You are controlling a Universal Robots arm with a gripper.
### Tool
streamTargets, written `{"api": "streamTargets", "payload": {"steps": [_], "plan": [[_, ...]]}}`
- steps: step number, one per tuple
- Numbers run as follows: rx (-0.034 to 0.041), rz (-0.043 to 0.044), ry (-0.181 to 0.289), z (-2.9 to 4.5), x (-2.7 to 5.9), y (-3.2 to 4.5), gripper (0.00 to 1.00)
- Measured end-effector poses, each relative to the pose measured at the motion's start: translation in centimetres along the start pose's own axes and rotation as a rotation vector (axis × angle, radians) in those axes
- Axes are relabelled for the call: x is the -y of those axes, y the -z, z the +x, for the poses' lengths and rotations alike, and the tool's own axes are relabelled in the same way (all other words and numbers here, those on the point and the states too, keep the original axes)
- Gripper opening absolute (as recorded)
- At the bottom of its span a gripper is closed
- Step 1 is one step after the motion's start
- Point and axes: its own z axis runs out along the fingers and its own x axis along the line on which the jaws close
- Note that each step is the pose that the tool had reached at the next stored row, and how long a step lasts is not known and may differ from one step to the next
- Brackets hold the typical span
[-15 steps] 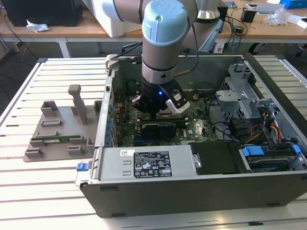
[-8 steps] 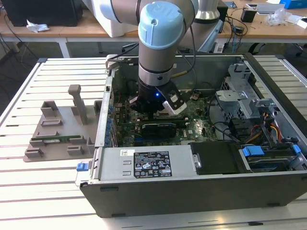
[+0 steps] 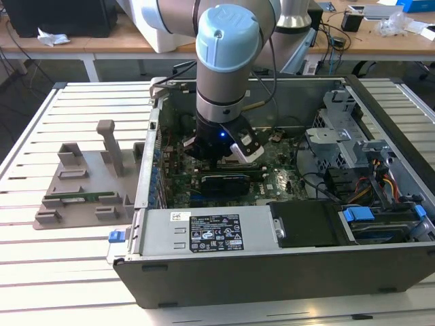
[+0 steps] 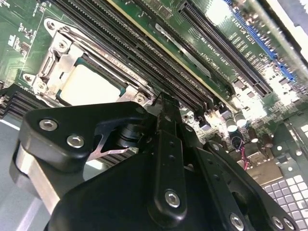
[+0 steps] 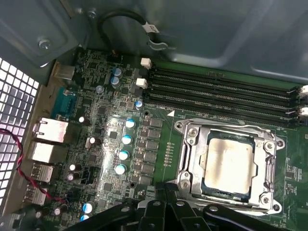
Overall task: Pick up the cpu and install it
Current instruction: 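Install the second cpu locking lever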
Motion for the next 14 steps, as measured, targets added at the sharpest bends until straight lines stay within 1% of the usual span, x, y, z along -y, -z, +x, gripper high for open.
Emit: {"api": "streamTargets", "payload": {"steps": [5, 9, 10, 13, 14], "plan": [[0.0006, -0.0030, 0.001, -0.14, -0.44, -0.44, 0.11], [0.0007, -0.0032, 0.001, -0.12, -0.44, -0.44, 0.11], [0.0018, -0.0033, 0.001, -0.12, -0.52, -0.26, 0.11], [0.0014, -0.0010, 0.001, -0.17, -0.96, 0.60, 0.11], [0.0015, -0.0006, 0.001, -0.23, -1.32, 1.06, 0.11]]}}
